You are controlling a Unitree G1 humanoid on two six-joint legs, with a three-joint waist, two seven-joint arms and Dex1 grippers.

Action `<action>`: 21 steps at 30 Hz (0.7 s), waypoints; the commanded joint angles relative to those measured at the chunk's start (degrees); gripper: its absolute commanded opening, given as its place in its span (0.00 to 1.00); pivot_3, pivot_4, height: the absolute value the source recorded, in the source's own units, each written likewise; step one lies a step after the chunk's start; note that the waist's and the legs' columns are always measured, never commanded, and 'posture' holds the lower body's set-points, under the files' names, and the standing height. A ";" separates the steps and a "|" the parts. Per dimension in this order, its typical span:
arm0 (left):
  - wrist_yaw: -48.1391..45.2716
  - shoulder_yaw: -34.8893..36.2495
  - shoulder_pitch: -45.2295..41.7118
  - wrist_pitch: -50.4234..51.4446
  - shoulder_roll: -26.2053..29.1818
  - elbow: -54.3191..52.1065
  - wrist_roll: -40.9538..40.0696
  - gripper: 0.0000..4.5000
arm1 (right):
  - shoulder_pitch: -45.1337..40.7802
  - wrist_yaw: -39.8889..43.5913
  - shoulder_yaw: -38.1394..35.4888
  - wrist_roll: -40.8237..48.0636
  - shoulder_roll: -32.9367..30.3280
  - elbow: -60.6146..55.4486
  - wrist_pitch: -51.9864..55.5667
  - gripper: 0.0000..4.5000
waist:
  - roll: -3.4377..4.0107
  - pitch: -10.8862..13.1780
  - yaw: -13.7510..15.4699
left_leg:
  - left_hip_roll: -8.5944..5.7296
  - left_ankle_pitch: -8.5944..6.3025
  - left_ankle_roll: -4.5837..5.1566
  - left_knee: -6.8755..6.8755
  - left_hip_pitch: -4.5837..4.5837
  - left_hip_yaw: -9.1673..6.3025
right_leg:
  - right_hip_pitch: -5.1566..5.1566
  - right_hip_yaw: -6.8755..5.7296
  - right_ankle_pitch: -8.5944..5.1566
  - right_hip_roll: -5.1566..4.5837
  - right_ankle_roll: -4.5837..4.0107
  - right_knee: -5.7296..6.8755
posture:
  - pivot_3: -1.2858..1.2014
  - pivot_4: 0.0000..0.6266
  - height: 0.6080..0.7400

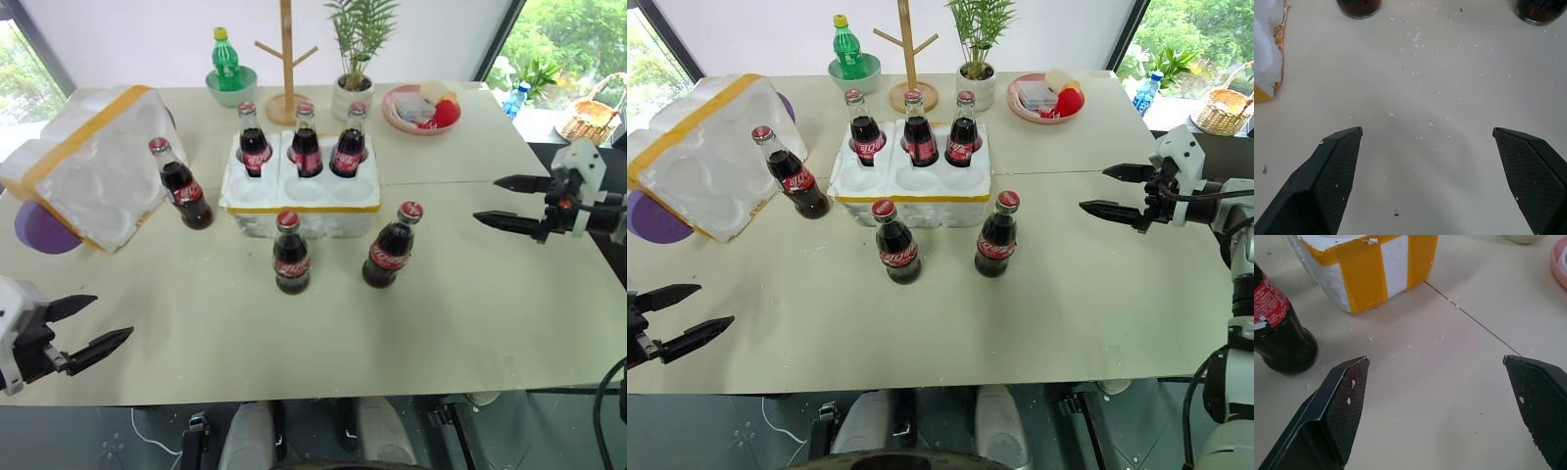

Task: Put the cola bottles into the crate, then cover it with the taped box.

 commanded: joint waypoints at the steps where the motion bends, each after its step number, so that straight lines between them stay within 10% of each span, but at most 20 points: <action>1: 0.07 0.90 -0.11 -1.55 -0.19 -0.64 0.68 1.00 | -1.50 -0.09 -0.99 0.13 -0.22 0.21 -1.34 1.00 | 0.00 0.00 0.00 | 0.00 0.00 0.00 0.00 0.00 0.00 | 0.00 0.00 0.00 0.00 0.00 0.00 | 0.52 0.24 1.00; 21: 6.28 -0.62 -7.88 2.10 -0.76 -1.21 -2.45 1.00 | -1.92 2.39 -0.73 1.24 -0.42 -0.54 0.78 1.00 | 0.02 -0.01 0.24 | -0.02 0.01 -0.01 0.04 0.02 0.01 | 0.05 -0.01 0.01 0.05 0.02 0.03 | 0.52 0.24 1.00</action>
